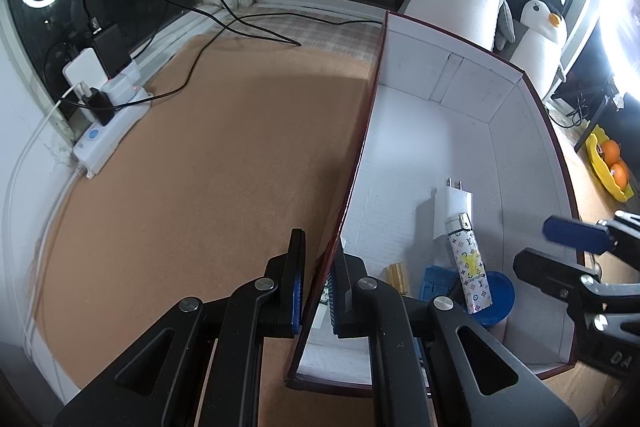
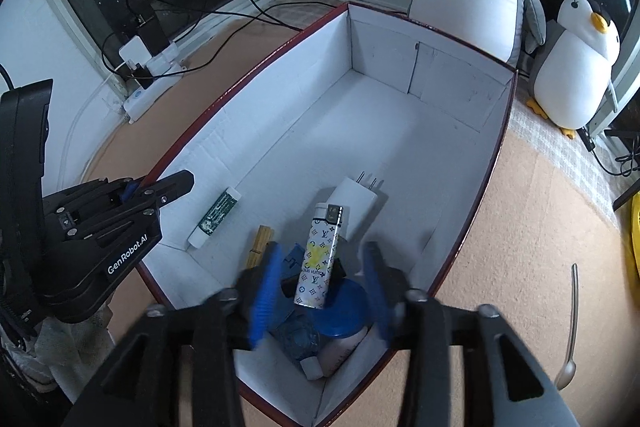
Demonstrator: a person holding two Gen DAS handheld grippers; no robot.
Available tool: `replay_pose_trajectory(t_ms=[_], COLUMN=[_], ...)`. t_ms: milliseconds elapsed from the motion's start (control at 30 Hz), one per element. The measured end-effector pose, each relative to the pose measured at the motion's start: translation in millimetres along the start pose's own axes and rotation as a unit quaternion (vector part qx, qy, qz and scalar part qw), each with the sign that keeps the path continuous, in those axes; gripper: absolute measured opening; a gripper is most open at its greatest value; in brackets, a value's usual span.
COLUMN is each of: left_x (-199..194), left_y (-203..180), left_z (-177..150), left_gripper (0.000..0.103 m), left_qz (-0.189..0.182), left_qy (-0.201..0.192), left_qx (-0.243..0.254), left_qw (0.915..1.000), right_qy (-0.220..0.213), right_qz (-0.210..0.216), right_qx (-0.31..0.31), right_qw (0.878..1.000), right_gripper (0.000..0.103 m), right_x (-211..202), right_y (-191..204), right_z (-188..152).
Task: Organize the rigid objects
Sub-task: 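Carry the lighter with the right gripper into the box and release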
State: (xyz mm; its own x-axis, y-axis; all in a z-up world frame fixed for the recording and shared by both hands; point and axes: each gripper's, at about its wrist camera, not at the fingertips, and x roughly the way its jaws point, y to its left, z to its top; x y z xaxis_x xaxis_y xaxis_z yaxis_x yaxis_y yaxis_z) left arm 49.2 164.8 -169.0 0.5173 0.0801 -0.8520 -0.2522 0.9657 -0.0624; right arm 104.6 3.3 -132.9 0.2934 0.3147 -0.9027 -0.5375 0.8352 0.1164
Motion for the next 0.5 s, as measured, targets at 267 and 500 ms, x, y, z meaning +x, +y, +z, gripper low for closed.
replay_pose_trajectory(t_ms=[267, 500], left_x=[0.0, -0.8], left_y=[0.3, 1.3], left_z=[-0.2, -0.7], left_gripper=[0.009, 0.009], left_qz=[0.000, 0.003], left_qy=[0.000, 0.002], left_qx=[0.000, 0.002], left_qw=[1.0000, 1.0000], right_qy=[-0.008, -0.013], right_qz=[-0.002, -0.001], right_qx=[0.001, 0.002], right_qw=[1.000, 1.000], right_gripper=[0.048, 0.050], right_x=[-4.7, -9.1], right_y=[-1.6, -3.6], right_z=[1.4, -0.2])
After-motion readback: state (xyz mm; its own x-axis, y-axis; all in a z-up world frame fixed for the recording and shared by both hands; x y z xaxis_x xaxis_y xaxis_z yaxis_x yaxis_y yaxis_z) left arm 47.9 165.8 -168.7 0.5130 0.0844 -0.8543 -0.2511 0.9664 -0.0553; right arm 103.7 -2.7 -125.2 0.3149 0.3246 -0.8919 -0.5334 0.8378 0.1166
